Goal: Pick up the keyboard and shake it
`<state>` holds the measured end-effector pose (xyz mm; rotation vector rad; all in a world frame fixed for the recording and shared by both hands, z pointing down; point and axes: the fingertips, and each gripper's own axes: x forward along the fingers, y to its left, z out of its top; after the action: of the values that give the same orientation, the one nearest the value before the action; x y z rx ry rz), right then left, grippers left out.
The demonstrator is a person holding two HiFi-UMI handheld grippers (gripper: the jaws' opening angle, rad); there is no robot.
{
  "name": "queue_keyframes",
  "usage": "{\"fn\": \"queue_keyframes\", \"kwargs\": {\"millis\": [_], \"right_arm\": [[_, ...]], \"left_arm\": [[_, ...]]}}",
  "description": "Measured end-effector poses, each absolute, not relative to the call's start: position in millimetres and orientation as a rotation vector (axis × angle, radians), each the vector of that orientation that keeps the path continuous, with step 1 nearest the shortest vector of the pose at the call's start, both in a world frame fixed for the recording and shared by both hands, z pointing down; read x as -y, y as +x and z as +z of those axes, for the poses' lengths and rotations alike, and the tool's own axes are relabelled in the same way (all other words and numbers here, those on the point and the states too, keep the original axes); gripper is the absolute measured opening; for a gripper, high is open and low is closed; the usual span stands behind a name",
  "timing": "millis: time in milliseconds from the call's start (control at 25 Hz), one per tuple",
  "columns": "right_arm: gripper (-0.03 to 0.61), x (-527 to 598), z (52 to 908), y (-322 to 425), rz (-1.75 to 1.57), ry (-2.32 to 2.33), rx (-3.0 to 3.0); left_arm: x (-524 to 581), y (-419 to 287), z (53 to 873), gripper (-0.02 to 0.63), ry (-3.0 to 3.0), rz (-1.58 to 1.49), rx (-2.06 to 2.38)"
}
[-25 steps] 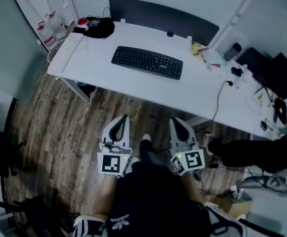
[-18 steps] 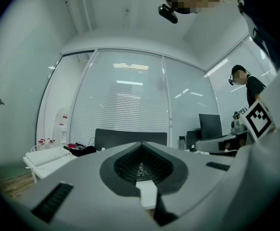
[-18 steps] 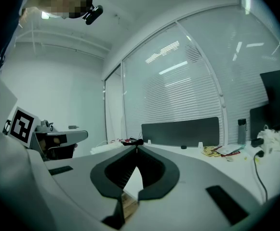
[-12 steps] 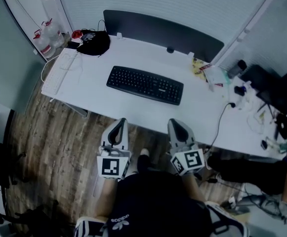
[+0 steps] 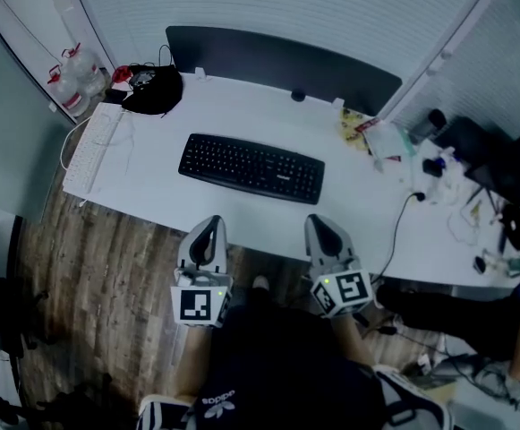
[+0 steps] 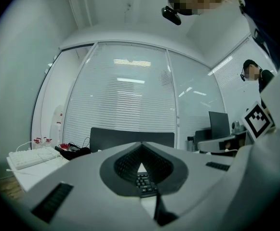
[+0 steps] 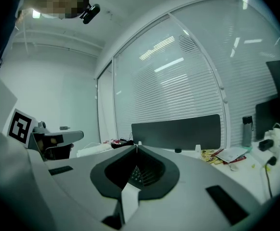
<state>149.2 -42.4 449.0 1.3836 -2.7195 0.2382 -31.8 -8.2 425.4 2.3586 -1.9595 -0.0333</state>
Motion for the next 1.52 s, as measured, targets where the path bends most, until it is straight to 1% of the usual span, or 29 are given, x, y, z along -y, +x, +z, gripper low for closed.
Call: {"fn": "queue_keyframes", "kwargs": {"millis": [440,600,840,1080,1360,1520], "right_arm": [[0.005,59,456,153,0.273,1.475,2.646],[0.005,82,452,152,0.266,1.572,2.608],[0.005,117,444,139,0.262,1.702,2.545],[0.005,139,446,126,0.259,1.813,2.462],[0.005,142,463,128,0.305,1.912,2.372],[0.005,142,467,126,0.322,1.916,2.357]], "left_arm": [[45,-45,429,0.003,2.394,-0.012,1.917],[73,-61,429,0.003,2.427,-0.016,1.870],[118,-97,430,0.003,2.505,0.084,1.792],[156,-125,440,0.003,2.545,0.120,1.716],[176,-136,452,0.003,2.593,0.159,1.643],[180,-135,450,0.003,2.564,0.101,1.629]]}}
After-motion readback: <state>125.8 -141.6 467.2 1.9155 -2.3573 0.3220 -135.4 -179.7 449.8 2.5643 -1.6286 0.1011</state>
